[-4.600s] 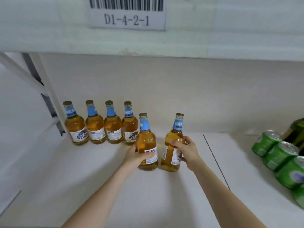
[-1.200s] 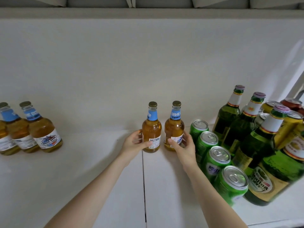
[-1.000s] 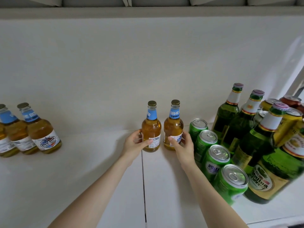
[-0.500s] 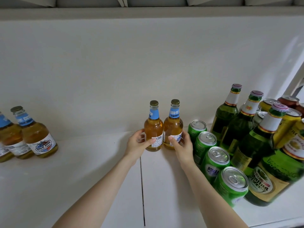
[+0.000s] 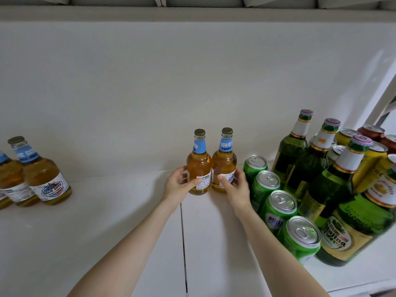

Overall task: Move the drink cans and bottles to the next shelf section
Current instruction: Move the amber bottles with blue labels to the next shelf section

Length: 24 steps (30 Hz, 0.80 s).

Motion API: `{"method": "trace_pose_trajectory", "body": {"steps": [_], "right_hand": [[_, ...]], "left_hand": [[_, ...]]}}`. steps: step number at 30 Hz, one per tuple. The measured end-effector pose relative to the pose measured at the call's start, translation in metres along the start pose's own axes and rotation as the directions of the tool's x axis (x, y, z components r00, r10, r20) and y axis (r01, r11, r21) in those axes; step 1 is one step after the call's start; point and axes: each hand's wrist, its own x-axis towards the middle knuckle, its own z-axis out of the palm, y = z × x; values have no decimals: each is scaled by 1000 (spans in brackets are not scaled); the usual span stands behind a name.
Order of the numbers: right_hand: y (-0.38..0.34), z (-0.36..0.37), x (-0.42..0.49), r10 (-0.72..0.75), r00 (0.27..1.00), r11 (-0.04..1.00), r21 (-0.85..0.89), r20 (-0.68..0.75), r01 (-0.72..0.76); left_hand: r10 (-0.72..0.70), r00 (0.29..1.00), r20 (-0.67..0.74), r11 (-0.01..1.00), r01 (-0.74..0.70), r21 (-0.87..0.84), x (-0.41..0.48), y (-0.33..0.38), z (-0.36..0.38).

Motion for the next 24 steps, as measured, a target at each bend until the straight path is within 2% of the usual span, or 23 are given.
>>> {"method": "trace_pose_trajectory", "body": {"steps": [6,12,14,16,18,21,24], "right_hand": [[-6,1,-2,25,999,991,-128,-48,-31],[-14,1,-25,14,993,941,-335,-113,-51],[-16,1,-36,-8,995,913,-407,-95,-31],[-21,1,-50,-35,997,872,-490,-62,0],[-28,-1,-65,-84,996,777,-626,4,67],[-35,-6,-85,-116,984,541,-823,134,176],[-38,-10,-104,-90,977,352,-911,193,213]], "left_hand": [[-16,997,81,997,10,80,-6,5,-6],[2,1000,-3,955,-1,297,-27,4,-21],[46,999,-26,923,-33,383,-36,4,-27],[110,994,-12,846,-88,526,-47,4,-34],[155,987,33,748,-139,649,-59,4,-43],[195,975,103,634,-206,746,-77,3,-56],[214,964,157,491,-245,836,-98,2,-65]]}}
